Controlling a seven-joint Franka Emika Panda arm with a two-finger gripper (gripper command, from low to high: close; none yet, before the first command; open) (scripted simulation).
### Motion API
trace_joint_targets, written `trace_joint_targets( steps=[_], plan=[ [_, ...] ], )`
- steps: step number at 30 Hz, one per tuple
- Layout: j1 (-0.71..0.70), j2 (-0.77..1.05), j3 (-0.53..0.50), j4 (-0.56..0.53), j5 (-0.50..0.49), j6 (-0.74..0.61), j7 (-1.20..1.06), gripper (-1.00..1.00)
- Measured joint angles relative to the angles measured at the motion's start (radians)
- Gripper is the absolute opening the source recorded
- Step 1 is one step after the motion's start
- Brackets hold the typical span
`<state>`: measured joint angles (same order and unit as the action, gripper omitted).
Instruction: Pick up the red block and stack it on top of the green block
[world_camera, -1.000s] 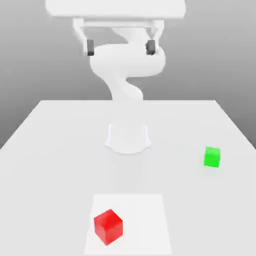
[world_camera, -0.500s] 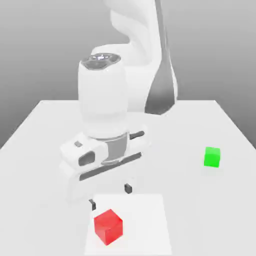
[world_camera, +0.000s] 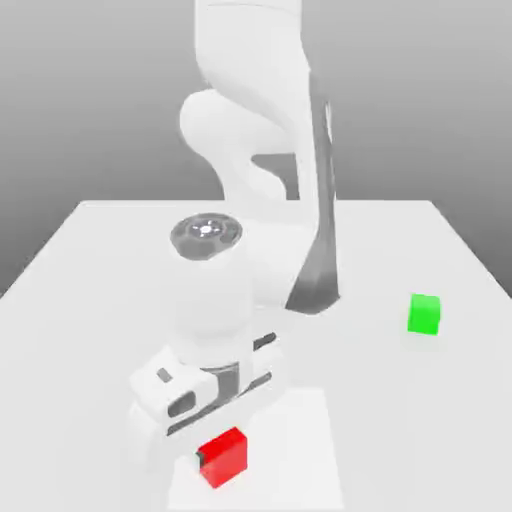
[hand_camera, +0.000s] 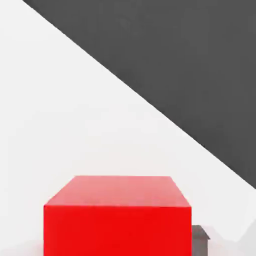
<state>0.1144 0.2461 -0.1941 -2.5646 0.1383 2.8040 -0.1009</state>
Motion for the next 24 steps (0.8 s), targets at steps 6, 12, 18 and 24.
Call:
trace_joint_targets(
  steps=[6, 12, 18, 24],
  plan=[
    [0.09, -0.154, 0.083, -0.067, -0.022, -0.09, -0.111, -1.0],
    [0.352, -0.269, 0.209, -0.163, 0.049, -0.11, -0.411, -1.0],
    [0.544, -0.385, 0.305, -0.259, 0.074, -0.125, -0.673, -1.0],
    [0.739, -0.492, 0.407, -0.35, 0.06, -0.135, -0.892, -1.0]
  ],
)
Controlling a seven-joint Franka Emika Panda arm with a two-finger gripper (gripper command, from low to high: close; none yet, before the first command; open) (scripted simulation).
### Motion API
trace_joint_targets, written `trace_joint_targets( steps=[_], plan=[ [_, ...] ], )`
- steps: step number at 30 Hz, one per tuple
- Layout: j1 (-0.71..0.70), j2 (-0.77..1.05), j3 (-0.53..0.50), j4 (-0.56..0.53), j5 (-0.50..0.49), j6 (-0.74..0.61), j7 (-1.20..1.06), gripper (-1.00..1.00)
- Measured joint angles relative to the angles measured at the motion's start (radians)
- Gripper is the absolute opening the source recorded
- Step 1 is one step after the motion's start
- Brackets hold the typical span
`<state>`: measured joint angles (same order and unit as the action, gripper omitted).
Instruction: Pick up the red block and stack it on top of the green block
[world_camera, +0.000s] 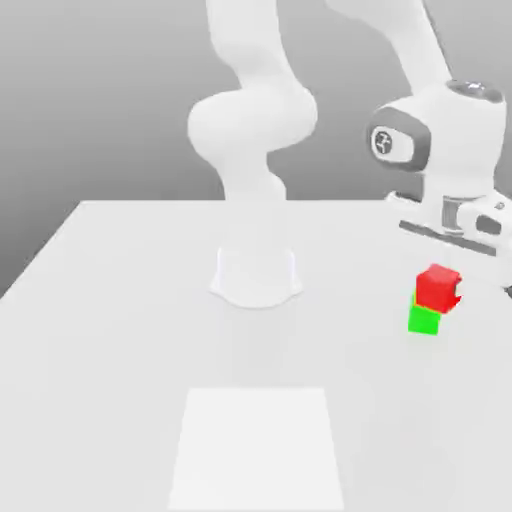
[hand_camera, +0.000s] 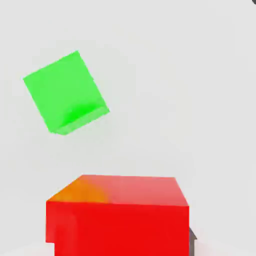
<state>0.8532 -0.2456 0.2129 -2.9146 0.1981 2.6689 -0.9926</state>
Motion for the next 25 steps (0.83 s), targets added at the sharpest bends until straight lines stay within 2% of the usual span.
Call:
trace_joint_targets(
  steps=[3, 7, 10, 11, 18, 25],
  plan=[
    [0.083, -0.018, 0.049, -0.039, -0.027, 0.023, -0.086, -1.0],
    [0.074, 0.099, 0.079, -0.044, -0.086, 0.145, -0.073, -1.0],
    [0.054, 0.207, 0.073, -0.042, -0.167, 0.248, -0.019, -1.0],
    [0.053, 0.232, 0.07, -0.042, -0.193, 0.273, -0.002, 1.0],
    [0.037, 0.233, 0.075, -0.042, -0.191, 0.275, -0.003, 1.0],
    [0.121, 0.008, 0.041, -0.049, -0.061, 0.06, -0.091, 1.0]
  ],
)
